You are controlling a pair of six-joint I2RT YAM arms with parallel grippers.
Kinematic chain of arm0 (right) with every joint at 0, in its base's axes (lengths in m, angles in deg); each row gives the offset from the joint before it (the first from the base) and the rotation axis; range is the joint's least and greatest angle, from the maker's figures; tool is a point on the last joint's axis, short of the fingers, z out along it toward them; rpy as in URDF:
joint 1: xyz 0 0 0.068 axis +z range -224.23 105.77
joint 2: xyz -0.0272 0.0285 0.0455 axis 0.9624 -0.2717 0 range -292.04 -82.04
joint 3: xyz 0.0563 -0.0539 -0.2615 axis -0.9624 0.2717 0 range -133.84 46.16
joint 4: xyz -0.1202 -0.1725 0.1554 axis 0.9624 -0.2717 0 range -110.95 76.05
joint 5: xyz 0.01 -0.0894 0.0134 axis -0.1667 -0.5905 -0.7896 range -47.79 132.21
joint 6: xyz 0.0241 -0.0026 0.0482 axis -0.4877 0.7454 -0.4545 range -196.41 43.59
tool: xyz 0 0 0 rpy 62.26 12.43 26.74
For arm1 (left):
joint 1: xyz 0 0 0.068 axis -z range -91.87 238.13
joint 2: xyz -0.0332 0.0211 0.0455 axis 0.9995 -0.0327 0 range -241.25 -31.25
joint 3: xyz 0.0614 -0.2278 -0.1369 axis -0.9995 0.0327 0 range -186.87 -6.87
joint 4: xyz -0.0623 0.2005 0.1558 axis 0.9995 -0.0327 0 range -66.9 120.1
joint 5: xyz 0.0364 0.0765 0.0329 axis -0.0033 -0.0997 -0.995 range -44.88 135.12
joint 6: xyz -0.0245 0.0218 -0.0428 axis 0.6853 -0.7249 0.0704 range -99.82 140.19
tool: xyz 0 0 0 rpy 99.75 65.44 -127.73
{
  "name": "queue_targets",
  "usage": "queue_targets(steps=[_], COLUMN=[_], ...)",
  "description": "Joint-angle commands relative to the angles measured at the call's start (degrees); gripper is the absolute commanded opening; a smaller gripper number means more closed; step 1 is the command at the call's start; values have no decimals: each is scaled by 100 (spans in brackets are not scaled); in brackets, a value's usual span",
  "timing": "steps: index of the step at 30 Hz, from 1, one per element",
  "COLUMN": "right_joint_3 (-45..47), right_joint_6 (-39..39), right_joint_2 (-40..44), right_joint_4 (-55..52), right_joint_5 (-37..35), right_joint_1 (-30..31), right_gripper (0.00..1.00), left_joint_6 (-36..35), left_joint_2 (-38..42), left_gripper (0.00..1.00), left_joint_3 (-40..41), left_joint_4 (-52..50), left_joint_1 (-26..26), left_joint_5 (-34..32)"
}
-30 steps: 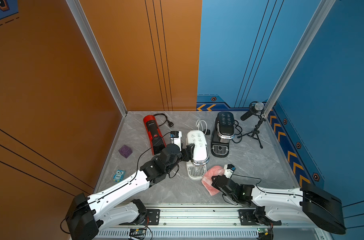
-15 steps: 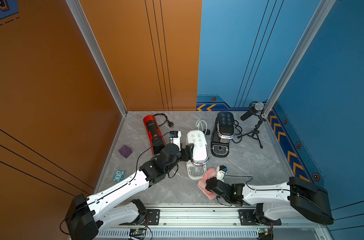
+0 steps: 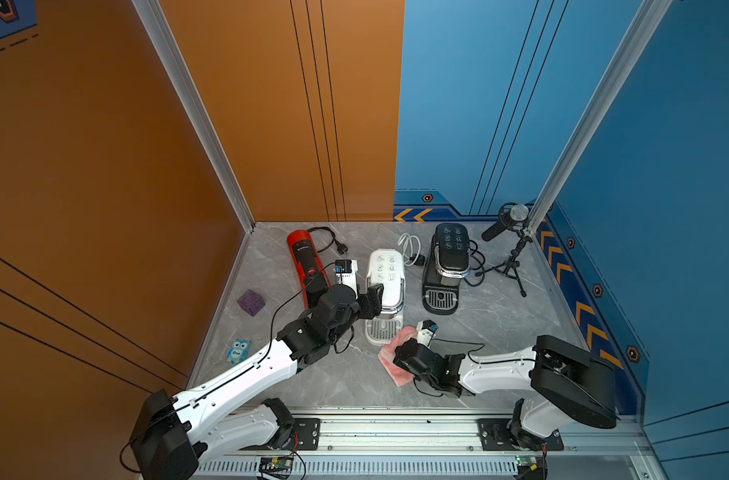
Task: Wipe the surface of a coffee machine
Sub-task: Move the coffee machine to the center of the board, then place the cleaning item at the center of the board.
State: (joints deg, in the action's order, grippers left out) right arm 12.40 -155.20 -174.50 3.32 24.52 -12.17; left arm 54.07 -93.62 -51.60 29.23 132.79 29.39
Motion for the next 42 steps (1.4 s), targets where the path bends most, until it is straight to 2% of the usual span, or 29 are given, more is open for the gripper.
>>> queue_targets(steps=[1, 4, 11, 19, 24, 29, 34, 38, 42], right_joint_3=[-101, -370, -1236, -1599, -1557, -1404, -1330, -1114, -893], right_joint_6=[329, 556, 1255, 1330, 1296, 1294, 1550, 1714, 1857], right_joint_2=[-533, -717, -1478, -1879, -1876, -1689, -1309, -709, -71], right_joint_4=[-79, -180, -100, -52, -83, -132, -622, -1137, -1829], right_joint_5=[120, 60, 522, 566, 530, 464, 375, 109, -159], right_joint_1=[-460, -721, -1264, -1256, -1268, -1283, -1203, -1166, -1129], right_gripper=[0, 0, 0, 0, 0, 0, 0, 0, 0], left_joint_6=[-330, -340, -389, -489, -537, -438, -240, -163, -185], left_joint_2=[-400, -434, -308, -188, -150, 119, 787, 1342, 1789], left_gripper=[74, 74, 75, 76, 75, 75, 76, 77, 80], left_joint_3=[371, 385, 359, 384, 360, 566, 923, 992, 1029], left_joint_4=[-1668, -1667, -1667, -1670, -1679, -1756, -1976, -2298, -2304], left_joint_1=[-72, -115, -281, -597, -593, -583, -473, -320, -176], left_joint_5=[197, 194, 236, 485, 561, 510, 422, 425, 703])
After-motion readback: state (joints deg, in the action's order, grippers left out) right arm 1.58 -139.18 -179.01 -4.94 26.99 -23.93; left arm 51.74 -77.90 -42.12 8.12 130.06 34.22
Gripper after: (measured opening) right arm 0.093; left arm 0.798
